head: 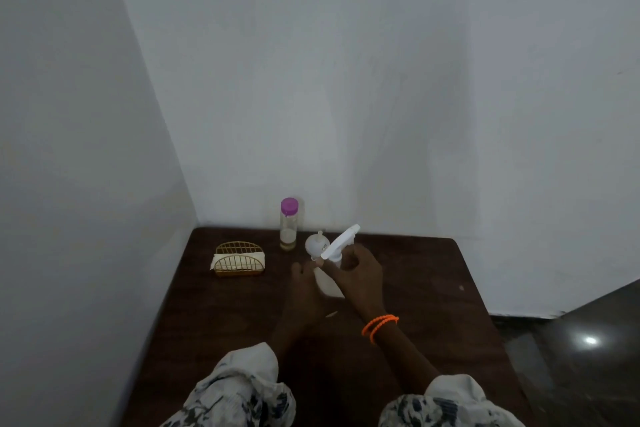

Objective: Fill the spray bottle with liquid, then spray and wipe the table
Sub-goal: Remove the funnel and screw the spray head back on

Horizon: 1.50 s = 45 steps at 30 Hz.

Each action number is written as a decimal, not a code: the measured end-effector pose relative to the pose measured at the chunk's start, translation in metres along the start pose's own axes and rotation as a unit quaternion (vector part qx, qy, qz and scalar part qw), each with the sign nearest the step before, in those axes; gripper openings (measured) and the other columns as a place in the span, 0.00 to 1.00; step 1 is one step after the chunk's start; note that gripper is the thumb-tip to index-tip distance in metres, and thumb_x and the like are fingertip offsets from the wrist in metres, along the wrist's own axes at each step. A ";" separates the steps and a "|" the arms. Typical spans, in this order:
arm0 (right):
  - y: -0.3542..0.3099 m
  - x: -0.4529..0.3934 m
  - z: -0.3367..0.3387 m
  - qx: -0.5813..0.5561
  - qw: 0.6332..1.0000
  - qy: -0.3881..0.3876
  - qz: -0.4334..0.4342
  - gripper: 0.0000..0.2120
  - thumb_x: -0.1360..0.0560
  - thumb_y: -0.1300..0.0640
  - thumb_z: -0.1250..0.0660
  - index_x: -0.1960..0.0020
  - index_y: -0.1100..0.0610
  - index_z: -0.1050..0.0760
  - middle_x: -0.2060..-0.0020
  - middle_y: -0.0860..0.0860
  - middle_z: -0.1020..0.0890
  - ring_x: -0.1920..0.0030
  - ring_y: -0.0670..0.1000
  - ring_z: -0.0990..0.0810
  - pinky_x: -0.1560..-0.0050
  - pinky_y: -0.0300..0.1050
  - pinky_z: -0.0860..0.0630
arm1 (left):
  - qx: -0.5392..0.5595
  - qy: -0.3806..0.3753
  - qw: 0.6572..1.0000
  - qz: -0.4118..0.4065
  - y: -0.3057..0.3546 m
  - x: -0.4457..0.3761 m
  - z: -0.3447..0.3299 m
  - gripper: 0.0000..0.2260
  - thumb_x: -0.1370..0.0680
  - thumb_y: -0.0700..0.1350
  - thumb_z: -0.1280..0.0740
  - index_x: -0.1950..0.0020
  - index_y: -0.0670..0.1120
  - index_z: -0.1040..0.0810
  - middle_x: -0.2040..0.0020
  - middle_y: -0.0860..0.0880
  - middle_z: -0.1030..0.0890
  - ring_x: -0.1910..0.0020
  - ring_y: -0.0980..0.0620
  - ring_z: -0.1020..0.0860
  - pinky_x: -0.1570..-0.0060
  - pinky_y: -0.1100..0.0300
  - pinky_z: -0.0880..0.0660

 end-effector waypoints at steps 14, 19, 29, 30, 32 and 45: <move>0.007 0.019 0.002 -0.158 0.984 -0.008 -0.086 0.15 0.33 0.61 0.18 0.48 0.50 0.16 0.50 0.48 0.14 0.47 0.47 0.15 0.43 0.52 0.18 | 0.005 0.017 1.000 0.001 0.009 -0.008 0.016 0.42 0.42 0.67 0.23 0.33 0.51 0.28 0.39 0.53 0.31 0.43 0.55 0.27 0.45 0.59 0.24; 0.000 -0.005 0.031 -0.076 0.997 0.019 -0.029 0.30 0.39 0.55 0.15 0.42 0.58 0.25 0.48 0.52 0.21 0.49 0.49 0.21 0.48 0.50 0.20 | -0.027 -0.026 0.999 0.004 0.004 -0.013 0.009 0.44 0.41 0.56 0.15 0.30 0.51 0.30 0.37 0.51 0.31 0.38 0.52 0.27 0.41 0.52 0.20; -0.014 -0.012 0.029 -0.050 0.998 0.034 0.024 0.20 0.39 0.47 0.15 0.53 0.48 0.19 0.61 0.41 0.16 0.59 0.39 0.17 0.62 0.29 0.25 | -0.039 -0.032 0.999 -0.006 0.007 -0.013 0.005 0.44 0.41 0.58 0.15 0.30 0.51 0.31 0.35 0.50 0.32 0.38 0.52 0.27 0.48 0.59 0.27; -0.012 -0.006 0.025 -0.066 0.996 0.050 0.017 0.16 0.37 0.47 0.16 0.55 0.47 0.19 0.63 0.41 0.16 0.61 0.39 0.17 0.64 0.30 0.25 | -0.034 -0.024 0.999 -0.001 0.008 -0.013 0.006 0.45 0.41 0.58 0.16 0.30 0.50 0.31 0.34 0.50 0.32 0.38 0.51 0.26 0.48 0.59 0.26; -0.009 0.006 0.015 -0.100 0.993 0.059 0.005 0.11 0.33 0.48 0.18 0.55 0.46 0.18 0.63 0.42 0.15 0.61 0.42 0.16 0.63 0.37 0.21 | -0.033 -0.017 0.999 -0.004 0.010 -0.013 0.007 0.45 0.40 0.62 0.18 0.29 0.49 0.30 0.33 0.48 0.31 0.38 0.50 0.26 0.43 0.55 0.23; 0.021 -0.012 -0.016 -0.377 0.883 -0.246 -0.134 0.22 0.25 0.71 0.41 0.32 0.65 0.24 0.36 0.67 0.21 0.37 0.69 0.21 0.41 0.64 0.25 | 0.004 -0.027 1.000 0.005 -0.009 -0.016 0.023 0.41 0.46 0.56 0.15 0.37 0.54 0.29 0.42 0.55 0.31 0.41 0.54 0.27 0.48 0.60 0.23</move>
Point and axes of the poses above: each hand's wrist, its own x-axis away from the middle knuckle, its own z-axis out of the back of the hand, y = z × x, the point moved 9 cm from there along -x, towards the middle knuckle
